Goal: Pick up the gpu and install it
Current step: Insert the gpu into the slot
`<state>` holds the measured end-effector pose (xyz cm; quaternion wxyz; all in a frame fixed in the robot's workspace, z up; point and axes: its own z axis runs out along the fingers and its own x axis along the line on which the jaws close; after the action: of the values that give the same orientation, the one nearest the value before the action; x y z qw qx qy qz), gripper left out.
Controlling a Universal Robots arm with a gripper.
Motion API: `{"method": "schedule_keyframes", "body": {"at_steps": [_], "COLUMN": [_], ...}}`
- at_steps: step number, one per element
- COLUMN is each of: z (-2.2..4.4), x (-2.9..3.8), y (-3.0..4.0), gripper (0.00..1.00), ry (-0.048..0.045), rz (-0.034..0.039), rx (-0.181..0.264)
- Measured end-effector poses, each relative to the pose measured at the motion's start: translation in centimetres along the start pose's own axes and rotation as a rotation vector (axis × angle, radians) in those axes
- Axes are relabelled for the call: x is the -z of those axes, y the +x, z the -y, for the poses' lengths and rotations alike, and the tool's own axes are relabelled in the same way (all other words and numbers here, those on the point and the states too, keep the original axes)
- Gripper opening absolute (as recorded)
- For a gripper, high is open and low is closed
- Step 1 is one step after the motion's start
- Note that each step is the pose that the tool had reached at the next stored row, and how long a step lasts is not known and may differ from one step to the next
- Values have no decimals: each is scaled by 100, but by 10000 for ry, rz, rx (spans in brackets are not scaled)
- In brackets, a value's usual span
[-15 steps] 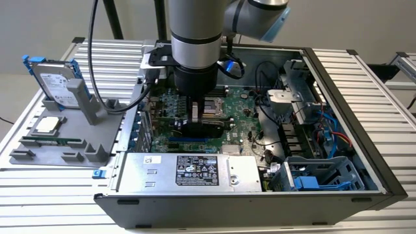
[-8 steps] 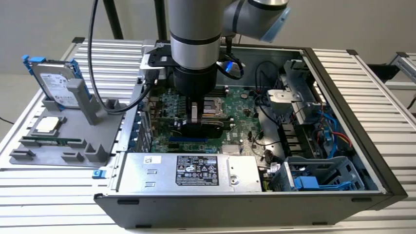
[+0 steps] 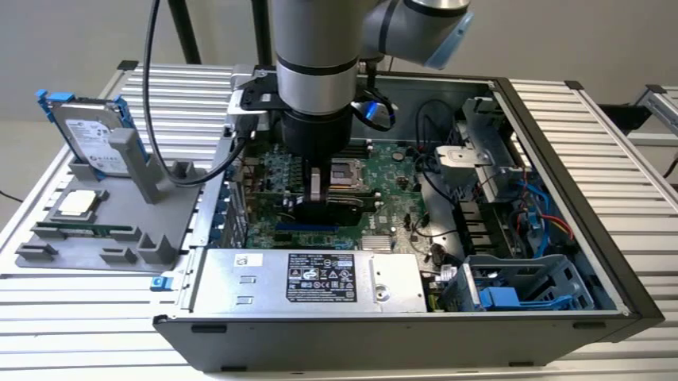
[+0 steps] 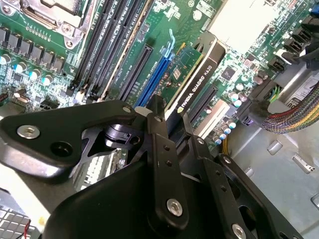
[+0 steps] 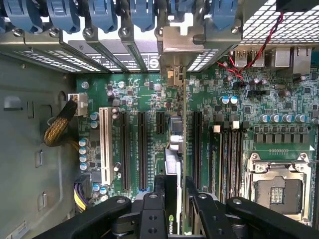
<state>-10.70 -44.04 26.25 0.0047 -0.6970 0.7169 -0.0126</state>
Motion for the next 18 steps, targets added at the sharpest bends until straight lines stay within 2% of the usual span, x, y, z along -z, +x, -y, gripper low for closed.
{"method": "schedule_keyframes", "body": {"at_steps": [18], "z": [-57], "x": [-50], "y": [-42], "gripper": [0], "ry": [9], "rz": [2], "rx": [1]}}
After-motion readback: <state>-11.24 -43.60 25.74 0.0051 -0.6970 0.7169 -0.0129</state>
